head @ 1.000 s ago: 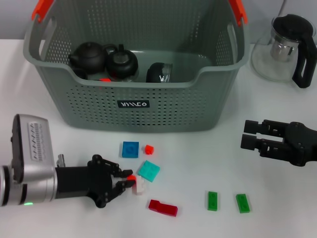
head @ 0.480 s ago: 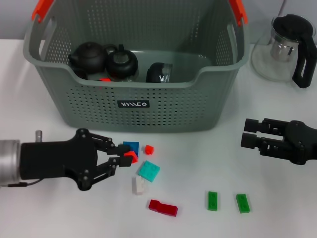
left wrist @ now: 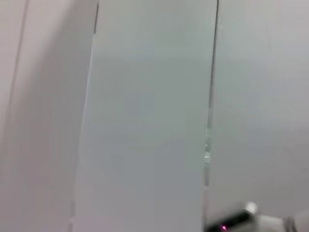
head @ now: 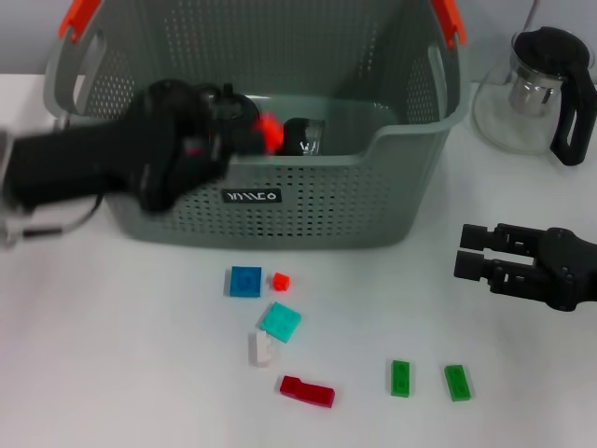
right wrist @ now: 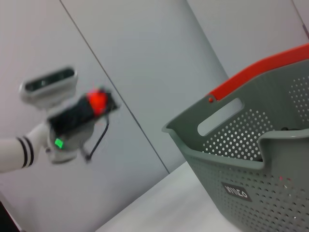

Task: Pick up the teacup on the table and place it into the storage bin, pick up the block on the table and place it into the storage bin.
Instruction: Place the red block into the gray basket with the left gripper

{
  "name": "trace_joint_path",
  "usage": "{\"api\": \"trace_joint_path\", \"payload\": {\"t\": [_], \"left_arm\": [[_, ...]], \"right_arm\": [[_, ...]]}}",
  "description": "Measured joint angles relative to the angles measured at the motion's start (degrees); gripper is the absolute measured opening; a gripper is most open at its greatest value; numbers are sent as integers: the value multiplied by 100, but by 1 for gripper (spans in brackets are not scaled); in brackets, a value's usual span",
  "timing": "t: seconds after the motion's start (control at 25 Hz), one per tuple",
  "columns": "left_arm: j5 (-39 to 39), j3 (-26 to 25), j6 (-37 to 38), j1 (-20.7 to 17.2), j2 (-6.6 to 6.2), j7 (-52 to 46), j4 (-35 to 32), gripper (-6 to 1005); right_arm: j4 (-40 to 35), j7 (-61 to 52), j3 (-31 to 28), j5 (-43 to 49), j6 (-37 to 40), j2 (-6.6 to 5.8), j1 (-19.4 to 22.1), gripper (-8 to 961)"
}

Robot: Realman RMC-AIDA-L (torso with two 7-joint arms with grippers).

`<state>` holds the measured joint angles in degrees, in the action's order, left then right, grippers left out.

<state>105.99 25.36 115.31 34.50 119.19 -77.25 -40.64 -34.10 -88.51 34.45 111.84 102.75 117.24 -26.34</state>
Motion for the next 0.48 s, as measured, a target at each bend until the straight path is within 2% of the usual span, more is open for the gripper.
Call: {"api": "trace_joint_path", "payload": {"t": [0.08, 0.2, 0.36, 0.48], "left_arm": [[-126, -16, -245, 245, -19, -366, -179, 214], [-121, 154, -874, 635, -112, -1315, -582, 222], [250, 1089, -2161, 1027, -434, -2473, -1001, 233], [1164, 1722, -3038, 1283, -530, -3021, -1362, 241]], "right_arm": [[-1, 0, 0, 0, 3, 0, -13, 673], [0, 0, 0, 4, 9, 0, -26, 673], [-1, 0, 0, 7, 8, 0, -29, 673], [0, 0, 0, 15, 3, -5, -23, 673]]}}
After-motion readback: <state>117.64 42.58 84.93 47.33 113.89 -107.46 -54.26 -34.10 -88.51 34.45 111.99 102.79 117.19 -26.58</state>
